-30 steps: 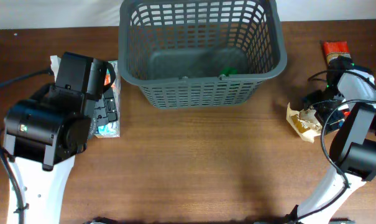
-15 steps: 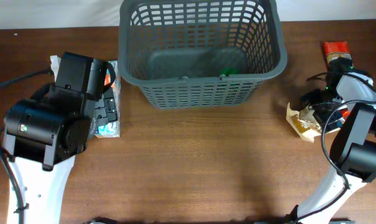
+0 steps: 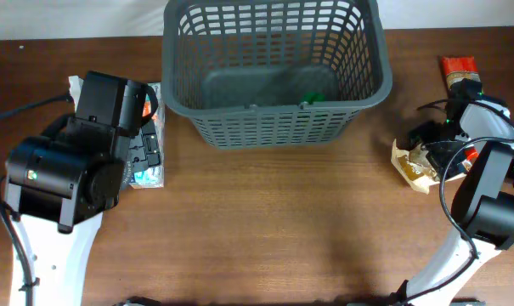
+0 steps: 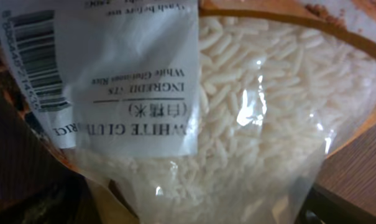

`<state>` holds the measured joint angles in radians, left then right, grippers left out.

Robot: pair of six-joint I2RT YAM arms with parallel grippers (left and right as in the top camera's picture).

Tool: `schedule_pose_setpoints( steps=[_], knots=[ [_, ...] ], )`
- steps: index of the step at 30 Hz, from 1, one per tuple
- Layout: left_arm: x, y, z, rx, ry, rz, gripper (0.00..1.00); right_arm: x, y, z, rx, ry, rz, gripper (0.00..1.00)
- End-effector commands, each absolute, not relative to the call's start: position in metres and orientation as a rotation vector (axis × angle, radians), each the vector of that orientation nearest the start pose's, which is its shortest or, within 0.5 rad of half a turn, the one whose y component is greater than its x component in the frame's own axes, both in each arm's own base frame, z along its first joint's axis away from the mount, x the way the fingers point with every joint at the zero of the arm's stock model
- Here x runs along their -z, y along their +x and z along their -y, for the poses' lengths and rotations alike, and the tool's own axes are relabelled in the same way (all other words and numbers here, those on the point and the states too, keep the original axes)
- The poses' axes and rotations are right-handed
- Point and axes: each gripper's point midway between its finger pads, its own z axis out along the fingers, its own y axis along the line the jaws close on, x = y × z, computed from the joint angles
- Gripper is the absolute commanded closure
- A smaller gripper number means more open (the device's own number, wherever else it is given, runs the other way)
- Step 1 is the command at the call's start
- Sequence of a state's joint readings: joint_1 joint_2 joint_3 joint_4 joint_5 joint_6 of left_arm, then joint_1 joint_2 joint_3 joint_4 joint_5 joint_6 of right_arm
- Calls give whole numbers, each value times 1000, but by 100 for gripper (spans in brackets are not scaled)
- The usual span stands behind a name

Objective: Pack container
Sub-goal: 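Close the right gripper on the rice bag and lift it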

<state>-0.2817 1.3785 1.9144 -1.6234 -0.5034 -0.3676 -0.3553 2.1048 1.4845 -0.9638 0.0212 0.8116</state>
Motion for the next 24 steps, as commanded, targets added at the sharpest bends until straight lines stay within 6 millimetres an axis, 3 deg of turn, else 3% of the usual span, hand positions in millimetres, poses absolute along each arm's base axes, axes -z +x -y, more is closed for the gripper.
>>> schedule_pose_setpoints(
  steps=[1,7,9,11,12,16,19,24],
  knots=[
    [-348,267,-9,-401,-285,-2499,1,2,351,139,90,1729,-2648,1],
    [-348,267,-9,-401,-285,-2499,1,2,347,140,110,1735,-2656,1],
    [-348,267,-9,-402,-285,-2499,1,2,348,140,110,1735,-2655,14],
    [-348,267,-9,-402,-285,-2499,1,2,348,140,112,1734,-2655,39],
    [-348,267,-9,-402,-285,-2499,1,2,347,140,117,1734,-2654,45],
    [-348,267,-9,-401,-285,-2499,1,2,347,141,123,1733,-2654,51],
    [-348,267,-9,-401,-285,-2499,1,2,347,141,123,1732,-2654,81],
    [-348,267,-9,-401,-285,-2499,1,1,346,141,123,1730,-2660,96]
  ],
)
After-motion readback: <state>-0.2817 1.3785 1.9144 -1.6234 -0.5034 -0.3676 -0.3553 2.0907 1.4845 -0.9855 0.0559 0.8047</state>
